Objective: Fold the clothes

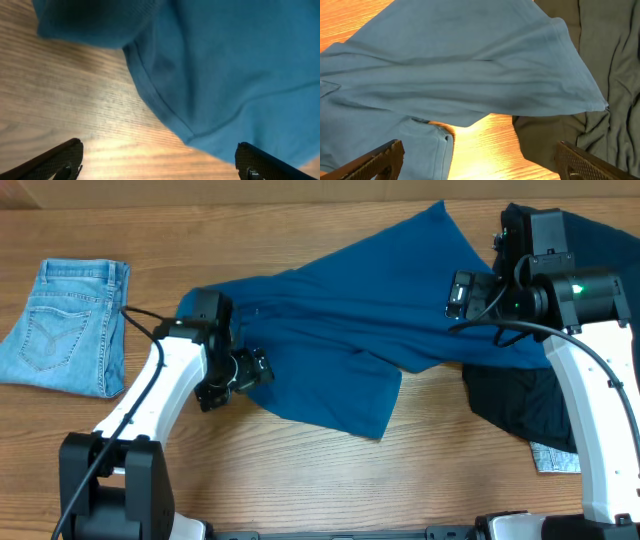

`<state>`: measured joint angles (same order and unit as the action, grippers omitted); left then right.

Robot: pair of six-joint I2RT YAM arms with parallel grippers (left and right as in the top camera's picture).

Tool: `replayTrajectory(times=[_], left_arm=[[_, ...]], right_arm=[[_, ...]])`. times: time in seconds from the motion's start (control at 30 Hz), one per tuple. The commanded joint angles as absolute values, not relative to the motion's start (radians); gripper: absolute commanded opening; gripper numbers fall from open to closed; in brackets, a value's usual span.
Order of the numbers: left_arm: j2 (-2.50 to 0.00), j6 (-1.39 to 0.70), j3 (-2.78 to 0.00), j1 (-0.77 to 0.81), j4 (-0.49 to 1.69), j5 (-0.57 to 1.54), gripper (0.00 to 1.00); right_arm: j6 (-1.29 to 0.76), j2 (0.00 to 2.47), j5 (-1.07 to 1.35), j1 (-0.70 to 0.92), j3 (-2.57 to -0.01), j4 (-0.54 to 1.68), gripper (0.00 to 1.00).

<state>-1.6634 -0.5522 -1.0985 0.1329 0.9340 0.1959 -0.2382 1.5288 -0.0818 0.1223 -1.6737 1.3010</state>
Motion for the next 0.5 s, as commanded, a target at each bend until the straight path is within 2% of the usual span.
replayTrajectory(times=[0.0, 0.47], left_arm=[[-1.664, -0.584, -1.056, 0.126, 0.875, 0.196, 1.00], [-1.665, -0.595, -0.945, 0.126, 0.638, 0.292, 0.98]], right_arm=[[-0.228, 1.517, -0.088, 0.122, -1.697, 1.296, 1.00], [-0.229, 1.517, -0.088, 0.122, -1.697, 1.311, 1.00]])
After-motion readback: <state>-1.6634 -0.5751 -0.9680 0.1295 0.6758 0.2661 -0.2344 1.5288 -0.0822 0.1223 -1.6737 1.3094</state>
